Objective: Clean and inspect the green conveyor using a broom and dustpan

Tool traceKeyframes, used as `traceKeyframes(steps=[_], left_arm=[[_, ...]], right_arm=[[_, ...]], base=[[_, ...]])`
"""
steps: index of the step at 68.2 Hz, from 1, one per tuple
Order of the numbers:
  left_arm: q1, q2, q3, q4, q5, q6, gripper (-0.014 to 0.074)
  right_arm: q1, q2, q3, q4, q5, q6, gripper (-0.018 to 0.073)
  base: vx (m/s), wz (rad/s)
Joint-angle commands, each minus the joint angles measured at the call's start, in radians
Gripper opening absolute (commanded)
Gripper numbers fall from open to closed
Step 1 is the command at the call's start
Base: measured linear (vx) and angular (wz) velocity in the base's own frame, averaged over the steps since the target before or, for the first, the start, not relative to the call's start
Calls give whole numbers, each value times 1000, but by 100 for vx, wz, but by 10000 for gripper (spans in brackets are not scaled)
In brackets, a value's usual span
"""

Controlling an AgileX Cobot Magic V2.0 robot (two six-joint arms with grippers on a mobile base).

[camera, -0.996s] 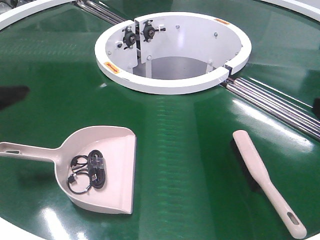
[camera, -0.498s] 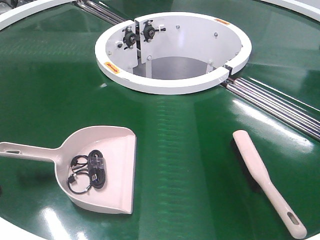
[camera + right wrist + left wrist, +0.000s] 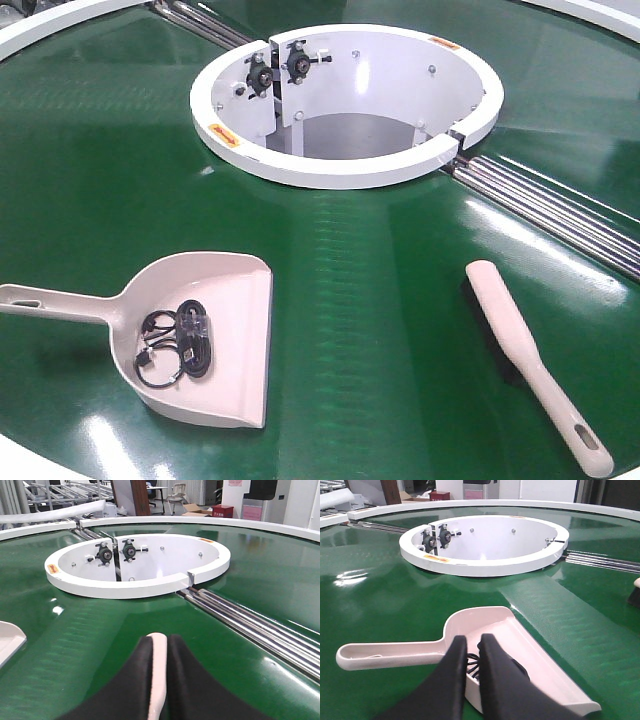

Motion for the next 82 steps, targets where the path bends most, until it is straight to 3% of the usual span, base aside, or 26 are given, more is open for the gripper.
traceKeyframes(steps=[1, 40, 51, 56, 65, 71, 75, 82], left_arm=[[-9, 10, -36, -18, -89, -10, -8], [-9, 10, -36, -13, -97, -9, -8], [-2, -7, -10, 173, -200, -5, -8], [33, -31, 23, 233, -209, -85, -8], [116, -86, 99, 353, -227, -342, -8], [143, -129, 173, 404, -252, -443, -8], [144, -162, 228, 402, -303, -468, -8], [140, -203, 221, 403, -222, -477, -8]], right_arm=[[-4, 11, -25, 11, -65, -3, -11], [-4, 11, -25, 15, -63, -3, -9], [-4, 11, -25, 15, -63, -3, -9], [-4, 11, -25, 15, -63, -3, -9], [-4, 11, -25, 14, -63, -3, -9], [-4, 11, -25, 14, -63, -3, -9], [-4, 11, -25, 14, -63, -3, -9], [-4, 12, -25, 14, -63, -3, -9]], base=[[0, 0], [0, 0], [0, 0], [0, 0], [0, 0], [0, 0], [0, 0], [0, 0]])
